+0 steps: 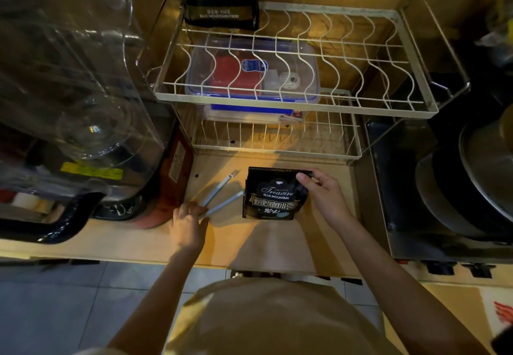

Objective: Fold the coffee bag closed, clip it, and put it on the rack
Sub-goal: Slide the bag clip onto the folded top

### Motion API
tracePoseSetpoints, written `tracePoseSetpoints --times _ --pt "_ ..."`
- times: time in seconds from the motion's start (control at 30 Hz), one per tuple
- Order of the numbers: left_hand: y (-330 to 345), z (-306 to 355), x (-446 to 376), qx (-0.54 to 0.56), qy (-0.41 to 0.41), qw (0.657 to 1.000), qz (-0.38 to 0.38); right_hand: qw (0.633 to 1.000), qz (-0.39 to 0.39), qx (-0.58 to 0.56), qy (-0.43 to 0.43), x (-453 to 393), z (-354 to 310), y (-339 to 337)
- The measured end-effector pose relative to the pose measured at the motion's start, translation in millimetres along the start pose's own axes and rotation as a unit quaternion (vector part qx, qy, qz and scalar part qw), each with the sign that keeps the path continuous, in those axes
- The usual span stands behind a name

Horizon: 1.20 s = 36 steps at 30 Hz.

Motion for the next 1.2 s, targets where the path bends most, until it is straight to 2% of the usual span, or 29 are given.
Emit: tracePoseSetpoints --times 0.07,0.13,0.27,0.33,0.4,0.53,0.67,0.87,1.0,1.2 --pt "4 -6 -1 0.019 0.002 1.0 0.002 1.0 0.001 0.009 0.005 0 1 -1" --pt "2 -5 0 0.094 0.02 0.995 0.014 1.0 -0.001 0.014 0.011 1 0 -1" --pt "-23 9 8 0.31 0.004 0.95 0.031 1.0 -0.007 0.004 0.011 2 1 -1" --pt "-39 29 11 0.334 0.044 0.941 0.02 1.0 -0.009 0.01 0.008 2 2 -2" --pt "-57 52 14 0.318 0.103 0.942 0.0 1.0 -0.014 0.011 0.004 2 1 -1" --pt "-75 96 12 0.207 0.207 0.955 -0.055 1.0 -0.01 -0.004 0.008 2 -1 -2" --pt "-75 128 5 0.116 0.266 0.952 -0.097 1.0 -0.01 0.013 0.016 1 -2 -5" --pt "-61 153 1 0.122 0.242 0.952 -0.144 0.999 -0.013 0.033 0.029 1 -8 -9" --pt "-58 154 -1 0.126 0.231 0.954 -0.143 0.986 0.033 0.161 0.005 0 -12 -21" --pt "-57 151 -6 0.173 0.184 0.952 -0.173 0.975 0.006 0.221 -0.019 -3 -20 -13"
Point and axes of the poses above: each hand's wrist, its own x-axis away from the middle knuckle, its own y-axis out of the palm, z = x × y, the point moved 9 cm from there along -x, towards the middle knuckle, and after that the axes turned 8 degrees about -z, right-handed, at the moved point
